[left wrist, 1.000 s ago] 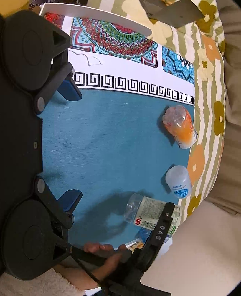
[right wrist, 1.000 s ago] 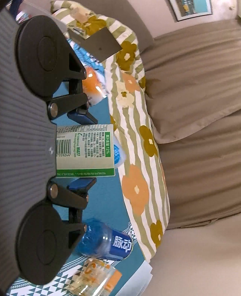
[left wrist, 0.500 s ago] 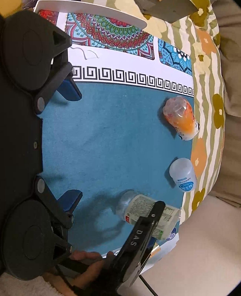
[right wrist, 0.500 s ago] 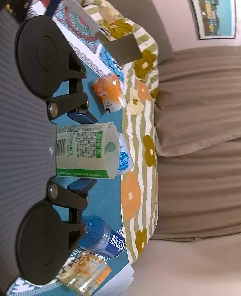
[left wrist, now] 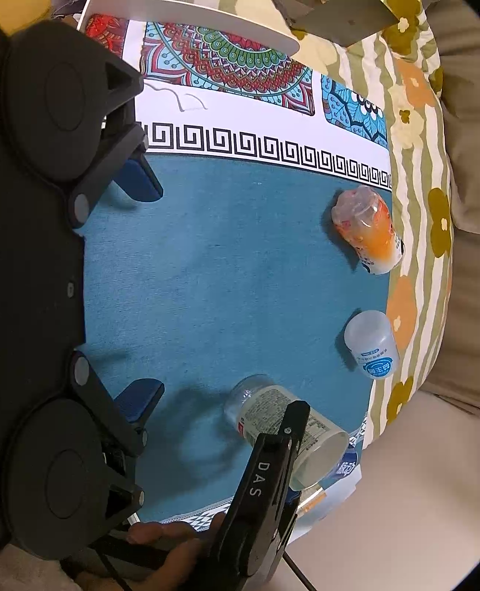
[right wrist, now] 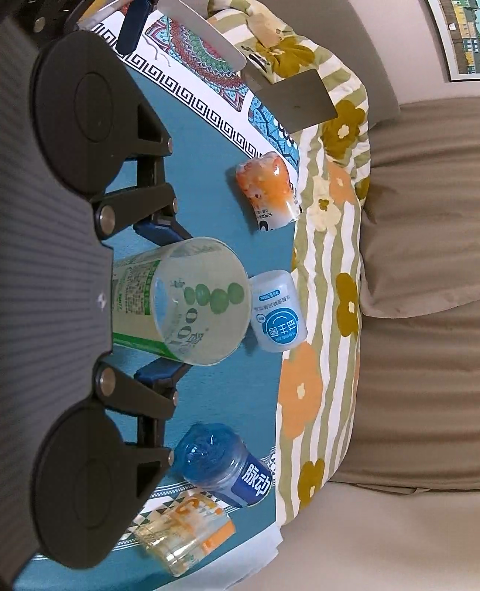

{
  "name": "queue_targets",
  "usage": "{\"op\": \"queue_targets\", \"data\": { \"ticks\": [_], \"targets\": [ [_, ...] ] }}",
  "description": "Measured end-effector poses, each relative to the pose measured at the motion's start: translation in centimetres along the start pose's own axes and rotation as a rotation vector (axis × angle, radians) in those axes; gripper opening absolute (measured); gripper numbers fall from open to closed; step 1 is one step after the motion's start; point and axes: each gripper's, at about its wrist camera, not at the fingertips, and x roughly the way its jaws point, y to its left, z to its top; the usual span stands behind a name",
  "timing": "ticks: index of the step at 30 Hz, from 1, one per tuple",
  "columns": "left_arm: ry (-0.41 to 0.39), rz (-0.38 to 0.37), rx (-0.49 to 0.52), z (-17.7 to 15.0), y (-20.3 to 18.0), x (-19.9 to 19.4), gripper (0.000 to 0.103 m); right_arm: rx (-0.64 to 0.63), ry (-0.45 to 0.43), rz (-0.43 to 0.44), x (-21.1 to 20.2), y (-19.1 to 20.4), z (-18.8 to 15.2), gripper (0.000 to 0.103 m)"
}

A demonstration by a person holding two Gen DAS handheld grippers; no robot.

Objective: Flip cup upright

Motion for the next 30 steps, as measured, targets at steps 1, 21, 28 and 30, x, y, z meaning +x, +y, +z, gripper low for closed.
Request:
{"op": "queue_targets", "data": {
  "ticks": [1, 21, 28, 30],
  "targets": [
    [-0.002, 0.001, -0.002, 0.0, 0.0, -0.1, 0.103, -0.003, 0.005, -0.003, 0.0, 0.0, 0.0, 0.078],
    [-0.171, 0.093, -0.019, 1.9, -3.4, -8.8, 0.103, 0.014, 0.181, -0.077, -9.7, -3.4, 4.9, 0.103],
    [-0.223, 0.099, 0.002, 1.7, -5.3, -10.9, 0.103, 0.032, 0.244, -0.132, -14.0, -4.6, 4.6, 0.103],
    [-0.231, 0.093, 0.001, 1.4, -5.6, -11.2, 0.103, 0.060, 0.266, -0.137, -14.4, -5.0, 4.0, 0.103]
  ]
}}
